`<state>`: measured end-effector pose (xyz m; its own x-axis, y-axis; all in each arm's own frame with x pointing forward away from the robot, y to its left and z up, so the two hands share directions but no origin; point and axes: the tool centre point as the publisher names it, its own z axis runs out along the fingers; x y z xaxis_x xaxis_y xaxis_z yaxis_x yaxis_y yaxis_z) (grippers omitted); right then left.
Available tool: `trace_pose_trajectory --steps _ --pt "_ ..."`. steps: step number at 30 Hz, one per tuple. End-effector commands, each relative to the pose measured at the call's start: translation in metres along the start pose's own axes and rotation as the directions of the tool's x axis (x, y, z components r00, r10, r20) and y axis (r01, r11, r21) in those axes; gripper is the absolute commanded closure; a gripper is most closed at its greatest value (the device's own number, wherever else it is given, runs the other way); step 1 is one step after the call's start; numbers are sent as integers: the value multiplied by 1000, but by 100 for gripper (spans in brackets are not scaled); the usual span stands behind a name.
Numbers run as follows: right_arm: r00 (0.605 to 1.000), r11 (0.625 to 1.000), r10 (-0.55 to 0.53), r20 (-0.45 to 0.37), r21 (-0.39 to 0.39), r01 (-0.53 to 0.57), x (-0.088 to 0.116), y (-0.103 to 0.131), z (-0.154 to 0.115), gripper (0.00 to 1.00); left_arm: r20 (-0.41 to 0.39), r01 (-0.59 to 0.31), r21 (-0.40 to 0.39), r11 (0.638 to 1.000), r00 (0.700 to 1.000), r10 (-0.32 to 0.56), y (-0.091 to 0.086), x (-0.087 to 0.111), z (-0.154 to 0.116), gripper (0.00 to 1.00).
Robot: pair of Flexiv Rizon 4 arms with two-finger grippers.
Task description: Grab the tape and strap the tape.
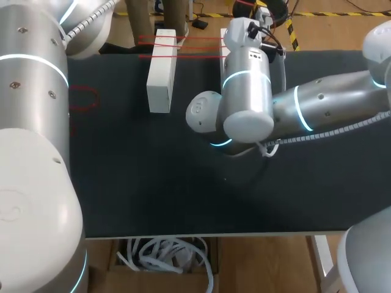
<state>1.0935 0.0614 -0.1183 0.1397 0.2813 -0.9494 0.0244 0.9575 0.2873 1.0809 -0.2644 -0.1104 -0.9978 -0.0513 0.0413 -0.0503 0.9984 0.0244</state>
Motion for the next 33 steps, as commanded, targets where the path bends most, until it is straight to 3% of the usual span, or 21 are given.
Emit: trace_pose_trajectory --steps 1,33 --pt "1000 1000 -4 -2 6 4 3 3 1 100 -4 -1 -4 1000 1000 1 0 -1 -2 100" --pt "1000 1000 -2 -7 -16 2 8 14 -4 100 -4 -1 -4 1000 1000 1 0 -1 -2 100"
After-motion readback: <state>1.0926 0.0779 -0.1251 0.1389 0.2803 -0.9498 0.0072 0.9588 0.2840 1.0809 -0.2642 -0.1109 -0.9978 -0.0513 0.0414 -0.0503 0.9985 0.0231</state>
